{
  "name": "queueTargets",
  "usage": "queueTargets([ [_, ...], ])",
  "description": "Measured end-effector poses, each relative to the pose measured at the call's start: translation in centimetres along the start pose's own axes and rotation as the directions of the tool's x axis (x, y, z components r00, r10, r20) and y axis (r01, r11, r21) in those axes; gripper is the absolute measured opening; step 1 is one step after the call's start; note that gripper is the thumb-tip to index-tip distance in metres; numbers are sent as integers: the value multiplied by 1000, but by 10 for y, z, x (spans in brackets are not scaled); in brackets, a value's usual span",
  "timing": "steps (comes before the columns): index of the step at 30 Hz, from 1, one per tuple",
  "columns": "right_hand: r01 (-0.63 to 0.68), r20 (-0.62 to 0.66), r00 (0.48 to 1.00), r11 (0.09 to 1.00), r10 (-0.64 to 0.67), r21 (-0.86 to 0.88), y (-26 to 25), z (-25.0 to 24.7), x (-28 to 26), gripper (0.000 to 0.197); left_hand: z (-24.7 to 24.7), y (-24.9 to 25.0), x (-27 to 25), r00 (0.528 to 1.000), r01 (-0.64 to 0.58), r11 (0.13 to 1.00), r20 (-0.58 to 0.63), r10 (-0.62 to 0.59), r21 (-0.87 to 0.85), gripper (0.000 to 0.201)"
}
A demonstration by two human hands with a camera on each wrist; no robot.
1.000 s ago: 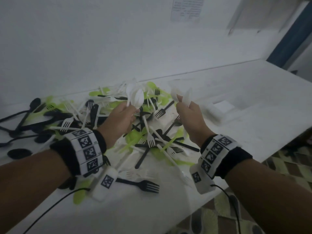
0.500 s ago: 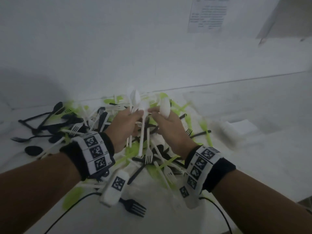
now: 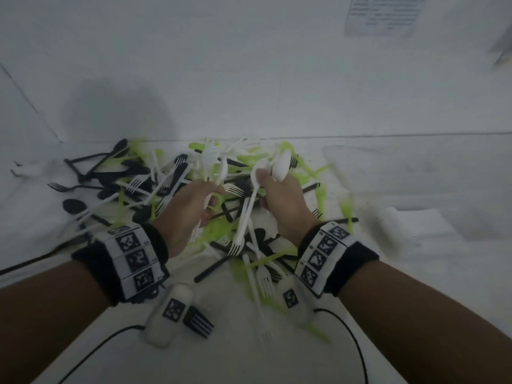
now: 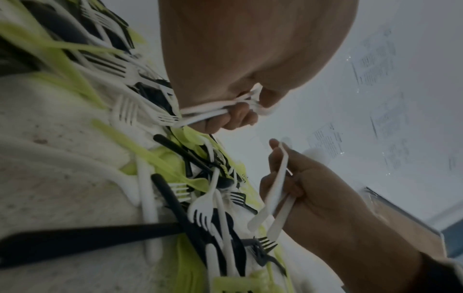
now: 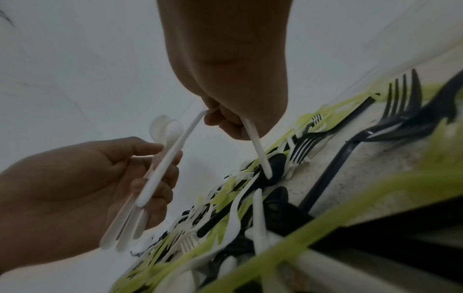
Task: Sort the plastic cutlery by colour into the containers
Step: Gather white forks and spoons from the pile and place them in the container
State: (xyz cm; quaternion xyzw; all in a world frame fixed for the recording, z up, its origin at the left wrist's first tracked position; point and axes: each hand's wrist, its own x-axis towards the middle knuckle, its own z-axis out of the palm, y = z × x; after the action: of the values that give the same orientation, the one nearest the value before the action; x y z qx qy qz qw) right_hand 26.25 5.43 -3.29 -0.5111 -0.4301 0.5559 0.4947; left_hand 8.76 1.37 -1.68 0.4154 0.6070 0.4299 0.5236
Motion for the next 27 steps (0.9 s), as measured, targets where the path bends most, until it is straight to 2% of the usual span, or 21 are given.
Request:
queueTargets([
  [2, 14, 37, 999, 1000, -14, -1, 1, 5, -4, 13, -4, -6, 2, 998, -53, 993, -15, 54, 107, 16],
  [6, 34, 97, 995, 999, -33, -1, 3, 23, -10, 15, -12, -9, 3, 981, -174, 920, -15, 191, 352, 27],
  [9, 31, 125, 992, 999, -33, 16, 4, 41, -13, 20, -21, -7, -2, 974, -201, 904, -20, 225, 377, 34],
  [11, 24, 145, 989, 1000, -26, 18, 6, 56, -13, 20, -32, -7, -2, 962, -229, 895, -50, 267, 383, 29],
  [13, 14, 161, 987, 1000, -16, 12, 8, 72, -14, 16, -43, -7, -2, 959, -239, 902, -61, 278, 359, 24],
  [19, -19, 256, 966, 1000, 21, -11, 8, 105, -19, 22, -72, -15, -8, 974, -194, 945, -64, 218, 265, 28],
  [23, -4, 269, 963, 999, 18, -51, 15, 119, -19, 23, -80, -18, -18, 984, -151, 986, -86, 156, 66, 19],
  [27, -23, 293, 956, 999, 10, 40, 19, 125, -20, 21, -80, -18, -21, 988, -149, 987, -39, 147, -63, 20],
])
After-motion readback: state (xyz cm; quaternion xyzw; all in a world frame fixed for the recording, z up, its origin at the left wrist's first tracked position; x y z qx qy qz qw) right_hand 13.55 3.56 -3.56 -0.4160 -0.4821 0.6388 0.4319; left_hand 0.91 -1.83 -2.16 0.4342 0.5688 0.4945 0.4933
